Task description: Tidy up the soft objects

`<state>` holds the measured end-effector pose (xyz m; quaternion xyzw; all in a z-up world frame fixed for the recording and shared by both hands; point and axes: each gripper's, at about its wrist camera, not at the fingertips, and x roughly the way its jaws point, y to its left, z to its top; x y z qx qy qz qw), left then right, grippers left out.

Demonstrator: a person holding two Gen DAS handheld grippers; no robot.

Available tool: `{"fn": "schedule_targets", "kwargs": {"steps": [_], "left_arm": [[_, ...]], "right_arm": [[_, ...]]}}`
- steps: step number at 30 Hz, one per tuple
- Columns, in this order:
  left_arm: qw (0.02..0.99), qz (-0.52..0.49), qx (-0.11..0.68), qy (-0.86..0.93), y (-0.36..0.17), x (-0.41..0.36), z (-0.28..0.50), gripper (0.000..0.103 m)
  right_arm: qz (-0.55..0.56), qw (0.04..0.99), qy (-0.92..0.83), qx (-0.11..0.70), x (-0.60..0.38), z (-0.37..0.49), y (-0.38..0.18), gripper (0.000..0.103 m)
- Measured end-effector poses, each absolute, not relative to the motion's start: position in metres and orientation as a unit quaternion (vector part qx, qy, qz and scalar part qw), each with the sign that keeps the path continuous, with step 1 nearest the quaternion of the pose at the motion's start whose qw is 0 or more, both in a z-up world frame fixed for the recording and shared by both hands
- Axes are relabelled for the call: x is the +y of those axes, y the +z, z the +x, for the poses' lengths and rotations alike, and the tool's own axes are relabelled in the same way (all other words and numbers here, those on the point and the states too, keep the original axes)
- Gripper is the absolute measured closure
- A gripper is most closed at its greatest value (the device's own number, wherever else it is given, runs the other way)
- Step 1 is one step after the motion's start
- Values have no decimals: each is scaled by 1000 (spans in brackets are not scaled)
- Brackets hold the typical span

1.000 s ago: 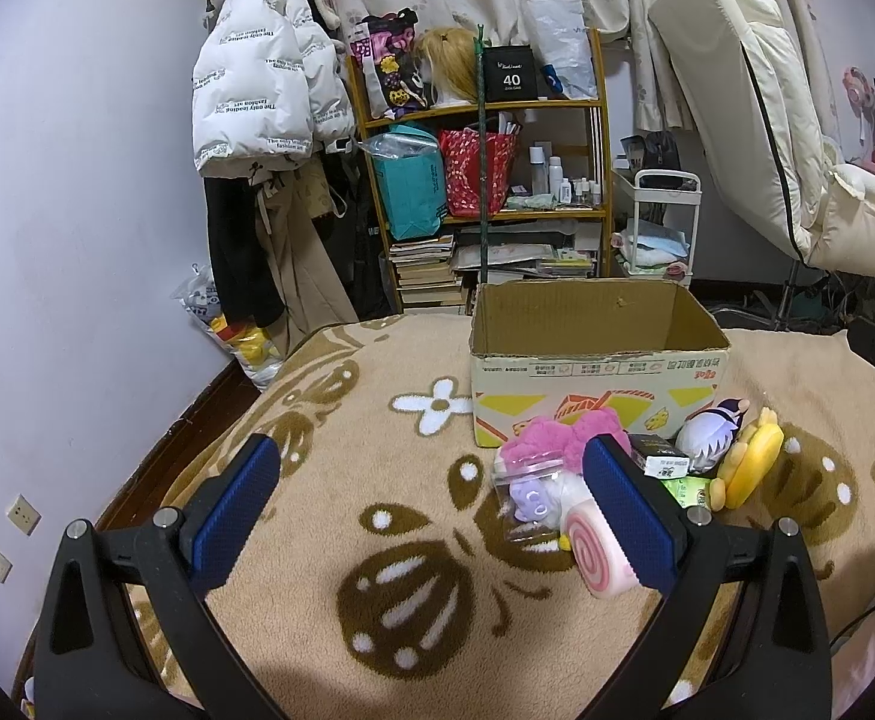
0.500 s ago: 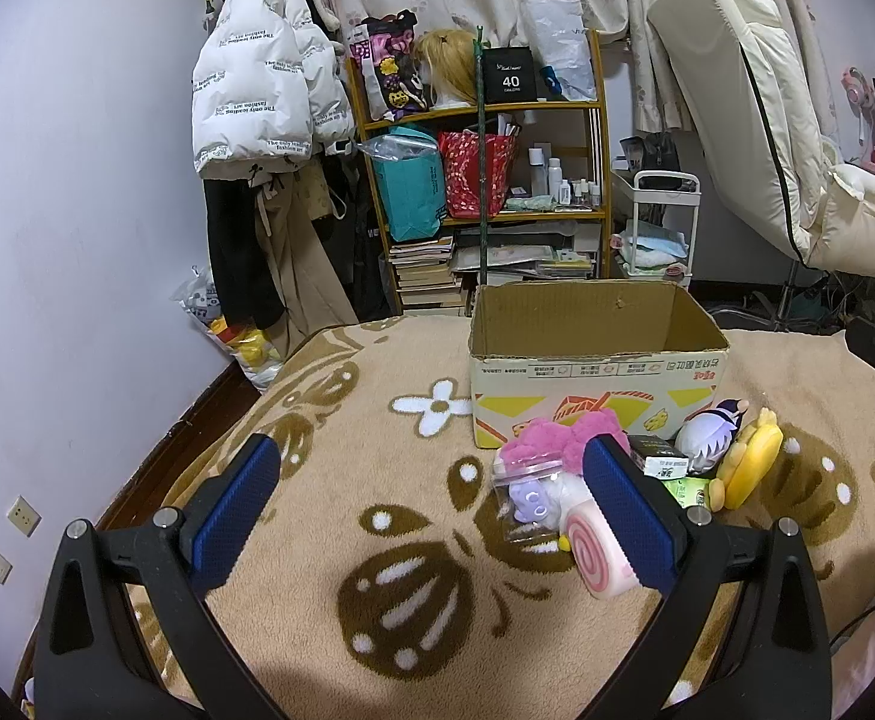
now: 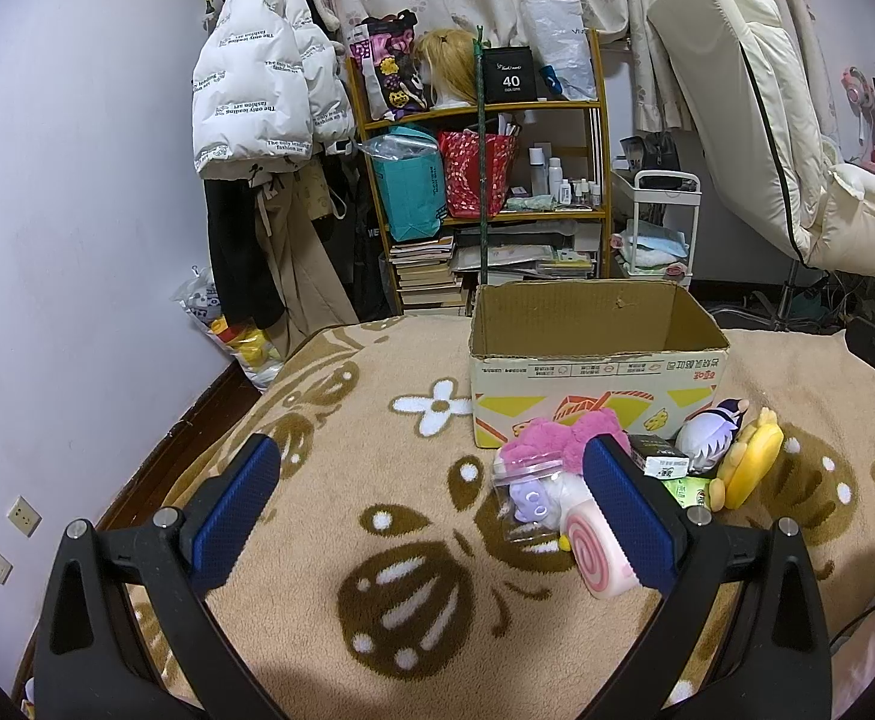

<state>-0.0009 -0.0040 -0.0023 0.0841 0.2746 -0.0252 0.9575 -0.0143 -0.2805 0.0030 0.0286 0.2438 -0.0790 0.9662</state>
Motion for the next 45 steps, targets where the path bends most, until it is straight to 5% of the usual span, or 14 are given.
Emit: {"fn": "schedule_targets", "kwargs": {"steps": [45], "left_arm": [[913,103,387,-82,-65,-85,37,3]], "right_arm": [[46,944,-74,319,-285,38,-27,0]]}}
